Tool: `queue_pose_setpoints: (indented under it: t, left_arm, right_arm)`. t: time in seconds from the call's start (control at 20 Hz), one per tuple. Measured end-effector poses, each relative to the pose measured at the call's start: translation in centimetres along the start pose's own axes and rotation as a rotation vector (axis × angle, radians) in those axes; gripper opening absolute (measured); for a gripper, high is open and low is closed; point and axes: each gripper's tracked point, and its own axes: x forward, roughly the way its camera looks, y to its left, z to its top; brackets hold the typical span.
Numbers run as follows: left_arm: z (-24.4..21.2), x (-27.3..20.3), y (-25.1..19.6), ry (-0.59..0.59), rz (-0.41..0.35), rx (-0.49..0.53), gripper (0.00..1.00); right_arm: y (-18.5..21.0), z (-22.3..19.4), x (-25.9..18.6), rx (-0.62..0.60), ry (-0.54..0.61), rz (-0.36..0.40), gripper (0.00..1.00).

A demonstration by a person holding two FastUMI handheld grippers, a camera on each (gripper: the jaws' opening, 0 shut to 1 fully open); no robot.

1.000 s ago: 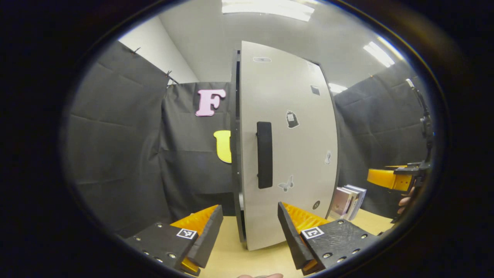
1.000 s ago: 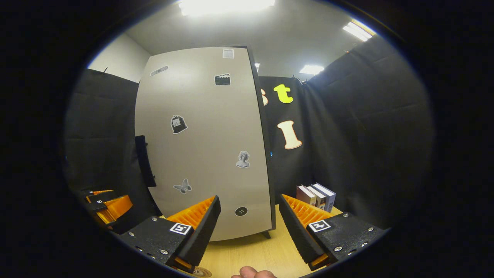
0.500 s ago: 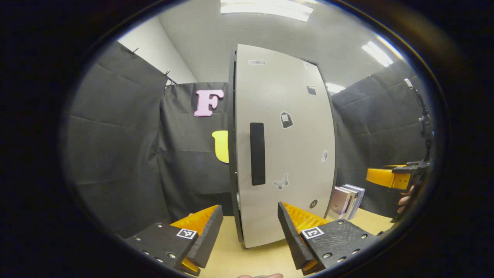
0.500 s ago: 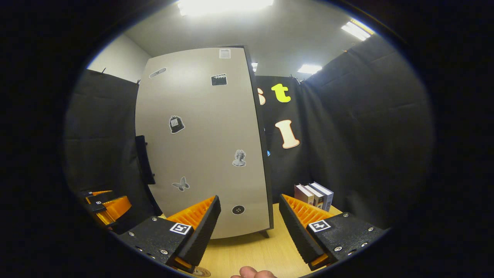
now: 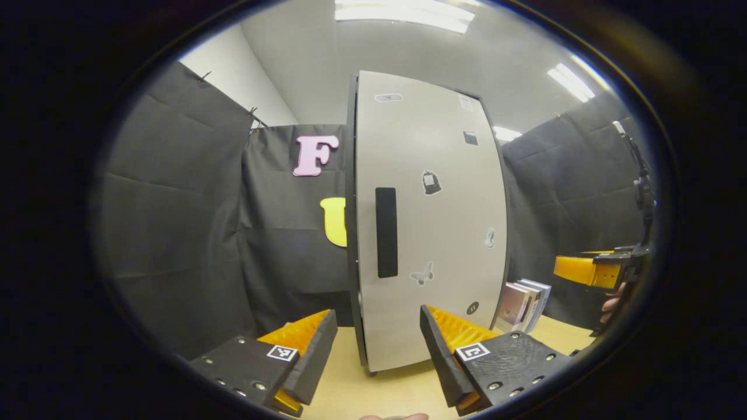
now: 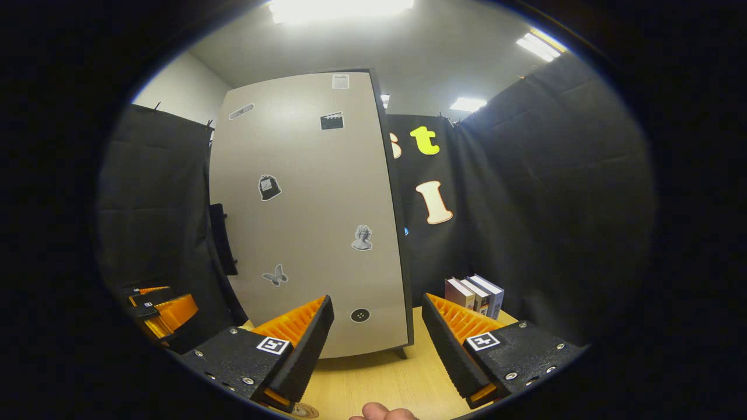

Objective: Open the cabinet door with the right hand, grasp the bottle in the cabinet with the left hand and place it on the coaster, then close the cabinet door with the right hand.

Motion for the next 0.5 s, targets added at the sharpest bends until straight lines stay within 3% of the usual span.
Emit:
queue_pose_setpoints:
  t: [0.5]
  left_arm:
    - [-0.20, 0.15, 0.05, 0.002, 0.003, 0.010, 0.82]
  right_arm:
    - [0.26, -0.11, 0.73, 0.006, 0.003, 0.007, 0.94]
